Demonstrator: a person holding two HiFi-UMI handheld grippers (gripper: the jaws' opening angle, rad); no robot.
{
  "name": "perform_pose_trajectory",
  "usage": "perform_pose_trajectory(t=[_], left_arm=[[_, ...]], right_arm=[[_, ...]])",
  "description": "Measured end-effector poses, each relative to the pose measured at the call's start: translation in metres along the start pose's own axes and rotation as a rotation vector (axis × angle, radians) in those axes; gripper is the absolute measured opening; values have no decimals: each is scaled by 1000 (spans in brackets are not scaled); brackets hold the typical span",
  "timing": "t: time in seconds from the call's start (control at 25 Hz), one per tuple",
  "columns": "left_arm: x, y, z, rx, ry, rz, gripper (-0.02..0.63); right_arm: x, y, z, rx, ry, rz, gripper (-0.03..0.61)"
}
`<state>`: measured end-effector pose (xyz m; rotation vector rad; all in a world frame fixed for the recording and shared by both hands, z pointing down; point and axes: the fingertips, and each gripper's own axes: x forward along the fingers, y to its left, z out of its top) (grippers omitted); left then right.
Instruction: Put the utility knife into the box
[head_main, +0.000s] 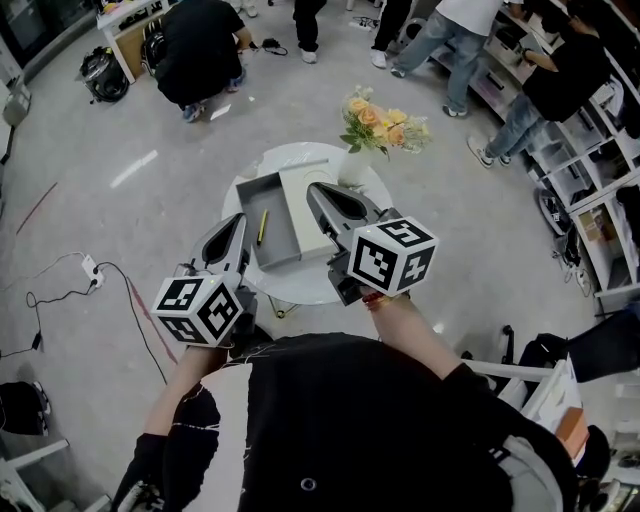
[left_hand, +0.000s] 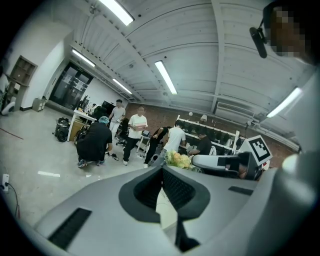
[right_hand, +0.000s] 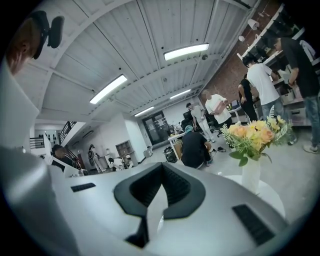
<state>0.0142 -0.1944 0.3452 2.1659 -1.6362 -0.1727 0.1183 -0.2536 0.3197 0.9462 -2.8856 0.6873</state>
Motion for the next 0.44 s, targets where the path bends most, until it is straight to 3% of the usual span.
perform_pose_trajectory(t=[0.44], left_arm=[[-4, 1, -3, 5, 3, 3, 11]], right_arm=[[2, 4, -8, -18, 15, 3, 6]])
